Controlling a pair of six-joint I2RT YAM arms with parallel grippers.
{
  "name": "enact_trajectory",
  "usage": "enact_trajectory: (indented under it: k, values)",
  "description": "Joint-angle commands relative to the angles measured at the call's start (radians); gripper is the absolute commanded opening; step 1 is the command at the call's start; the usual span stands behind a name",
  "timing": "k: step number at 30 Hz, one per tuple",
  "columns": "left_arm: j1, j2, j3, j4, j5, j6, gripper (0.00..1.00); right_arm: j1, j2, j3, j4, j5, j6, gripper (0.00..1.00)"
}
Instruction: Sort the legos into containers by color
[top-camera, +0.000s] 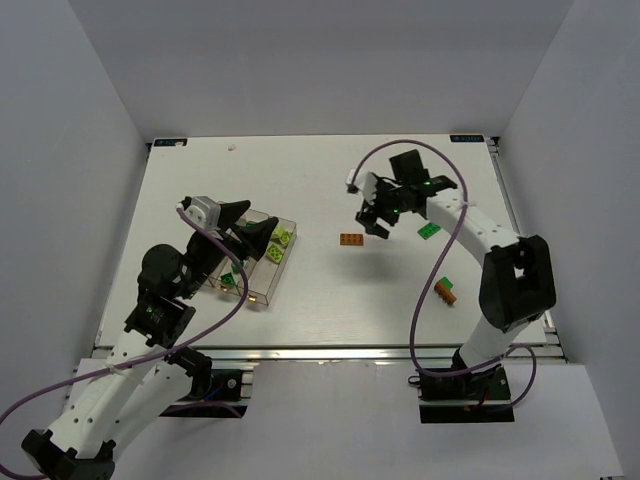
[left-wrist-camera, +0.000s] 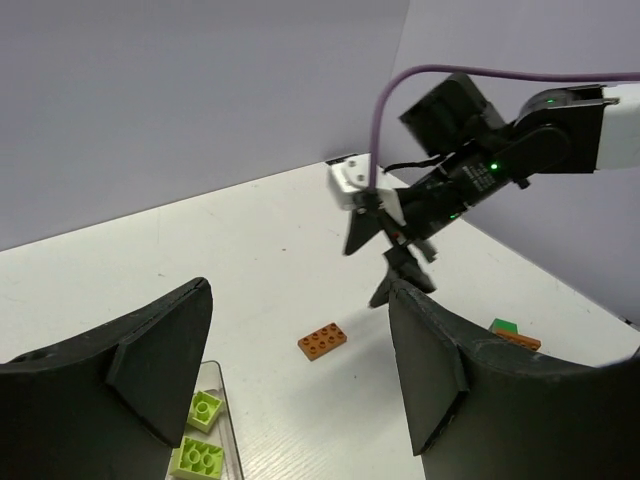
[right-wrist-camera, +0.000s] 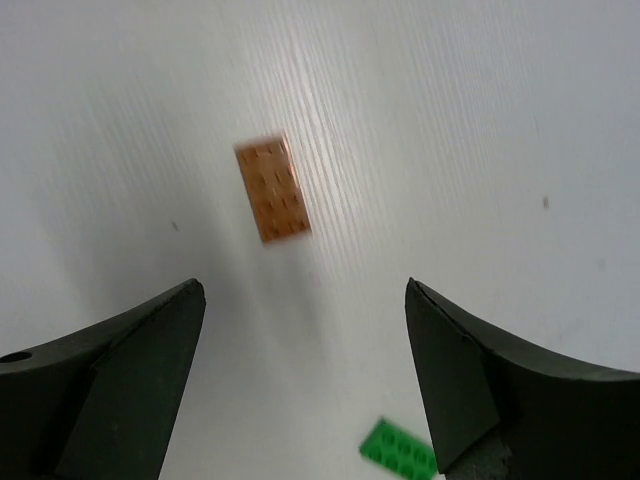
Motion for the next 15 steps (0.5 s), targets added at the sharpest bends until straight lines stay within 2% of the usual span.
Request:
enact_trajectory:
  k: [1,3,5,6,8,15]
  values:
    - [0.0,0.001,0.003,0.004,0.017,-0.009,0.81,-0.106,-0.083,-0.053,-0.082,0.074,-0.073,0.85]
    - [-0.001,0.003,0.003,0.003,0.019,-0.012,0.81,-0.171,-0.101,-0.069,-0.114,0.127,-0.041,0.78]
    - [-0.001,0.004,0.006,0.001,0.021,-0.015,0.81,-0.212,-0.104,-0.083,-0.139,0.217,0.068,0.72]
    - [-0.001,0.006,0.006,0.001,0.022,-0.017,0.81,-0.223,-0.109,-0.09,-0.159,0.232,0.092,0.73]
    - [-0.001,0.009,0.008,0.0,0.025,-0.018,0.81,-0.246,-0.126,-0.144,-0.188,0.244,0.1,0.89]
    - [-0.007,0.01,0.008,-0.002,0.019,-0.018,0.81,-0.265,-0.305,-0.371,-0.18,0.322,0.064,0.9]
